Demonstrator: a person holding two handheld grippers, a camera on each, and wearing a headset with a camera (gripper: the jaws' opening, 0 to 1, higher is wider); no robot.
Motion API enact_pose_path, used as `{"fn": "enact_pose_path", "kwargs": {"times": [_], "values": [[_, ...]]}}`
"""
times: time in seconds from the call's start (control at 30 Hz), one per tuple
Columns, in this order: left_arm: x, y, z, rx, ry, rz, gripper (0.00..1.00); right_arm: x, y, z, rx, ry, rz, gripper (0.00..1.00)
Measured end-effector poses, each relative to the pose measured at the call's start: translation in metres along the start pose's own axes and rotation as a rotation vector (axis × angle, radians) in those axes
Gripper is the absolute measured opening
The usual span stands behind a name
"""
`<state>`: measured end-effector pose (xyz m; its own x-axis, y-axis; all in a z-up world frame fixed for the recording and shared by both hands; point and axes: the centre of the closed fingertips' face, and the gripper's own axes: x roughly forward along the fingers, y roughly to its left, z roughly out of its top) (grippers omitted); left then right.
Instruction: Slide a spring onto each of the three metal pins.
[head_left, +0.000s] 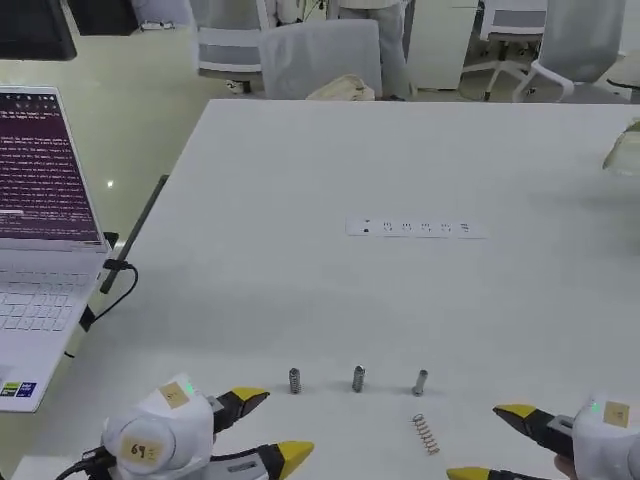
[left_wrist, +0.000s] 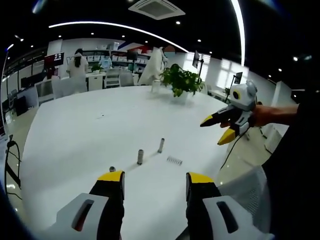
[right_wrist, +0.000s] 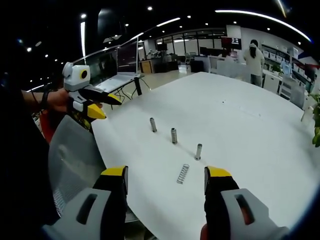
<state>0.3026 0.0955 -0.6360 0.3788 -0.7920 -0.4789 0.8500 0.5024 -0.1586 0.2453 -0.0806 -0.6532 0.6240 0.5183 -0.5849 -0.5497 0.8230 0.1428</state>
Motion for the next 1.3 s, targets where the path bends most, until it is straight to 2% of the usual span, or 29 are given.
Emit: {"fn": "enact_pose_path", "kwargs": {"times": [0.3,0.5,0.9,1.3], "values": [[0.011,-0.012,-0.002,0.034,0.026,-0.057,0.43,0.0,0.0,0.001,0.0,0.0,-0.002,0.6],[0.019,-0.016,-0.003,0.043,0.037,-0.081,0.42,0.002,0.001,0.002,0.0,0.0,0.0,0.6],[0.036,-0.023,0.0,0.053,0.033,-0.114,0.4,0.002,0.0,0.001,0.005,0.004,-0.004,0.59],[0.053,-0.037,-0.007,0.075,0.056,-0.161,0.38,-0.002,0.0,0.0,0.014,0.001,-0.012,0.59]]}}
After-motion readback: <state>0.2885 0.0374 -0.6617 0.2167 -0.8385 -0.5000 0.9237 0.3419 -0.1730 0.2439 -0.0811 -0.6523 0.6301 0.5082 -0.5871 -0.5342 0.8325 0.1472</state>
